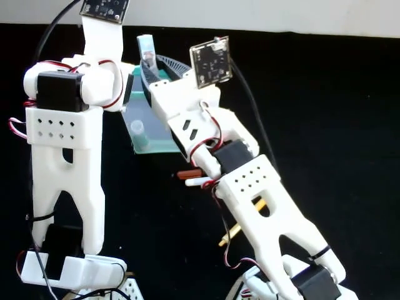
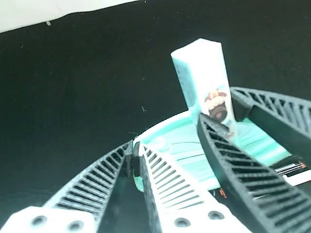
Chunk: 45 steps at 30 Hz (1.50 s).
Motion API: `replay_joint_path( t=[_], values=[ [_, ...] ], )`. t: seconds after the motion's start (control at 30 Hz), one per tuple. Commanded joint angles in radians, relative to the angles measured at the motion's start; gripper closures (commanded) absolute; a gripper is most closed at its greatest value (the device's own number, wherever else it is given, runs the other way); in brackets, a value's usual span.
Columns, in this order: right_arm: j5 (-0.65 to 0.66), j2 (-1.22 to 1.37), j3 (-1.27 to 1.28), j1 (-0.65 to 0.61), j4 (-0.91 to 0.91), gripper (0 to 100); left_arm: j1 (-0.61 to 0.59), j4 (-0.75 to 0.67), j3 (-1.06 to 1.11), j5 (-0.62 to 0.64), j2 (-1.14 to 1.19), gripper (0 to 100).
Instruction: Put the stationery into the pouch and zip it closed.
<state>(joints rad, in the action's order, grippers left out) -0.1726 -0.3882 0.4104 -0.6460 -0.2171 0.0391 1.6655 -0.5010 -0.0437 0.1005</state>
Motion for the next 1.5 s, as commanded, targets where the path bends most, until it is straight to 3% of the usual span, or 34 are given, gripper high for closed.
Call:
replay_joint_path(
  t=[0.0,0.2,0.43,0.7,1.0,1.17,1.3,1.47],
  values=[
    [0.011,-0.002,-0.004,-0.012,-0.039,99.3,-0.001,0.043,0.073,0.002,0.021,99],
    [0.011,-0.004,-0.008,-0.039,-0.14,99.3,-0.077,0.021,0.077,0.006,0.022,99],
    [0.011,-0.154,-0.002,-0.125,-0.232,99.3,-0.077,0.011,0.079,0.008,0.022,99],
    [0.011,-0.222,-0.002,-0.125,-0.423,99.2,-0.074,0.009,0.081,0.008,0.022,99],
    [0.012,-0.232,0.033,-0.127,-0.433,98.9,-0.076,0.009,0.081,0.008,0.022,99],
    [0.012,-0.24,0.035,-0.11,-0.435,98.1,-0.077,0.009,0.081,0.008,0.022,99],
    [0.008,-0.343,0.042,-0.062,-0.441,89.1,-0.077,0.009,0.081,0.008,0.022,99],
    [0.011,-0.467,0.041,0.053,-0.582,84.9,-0.077,0.009,0.081,0.008,0.022,99]
  ],
)
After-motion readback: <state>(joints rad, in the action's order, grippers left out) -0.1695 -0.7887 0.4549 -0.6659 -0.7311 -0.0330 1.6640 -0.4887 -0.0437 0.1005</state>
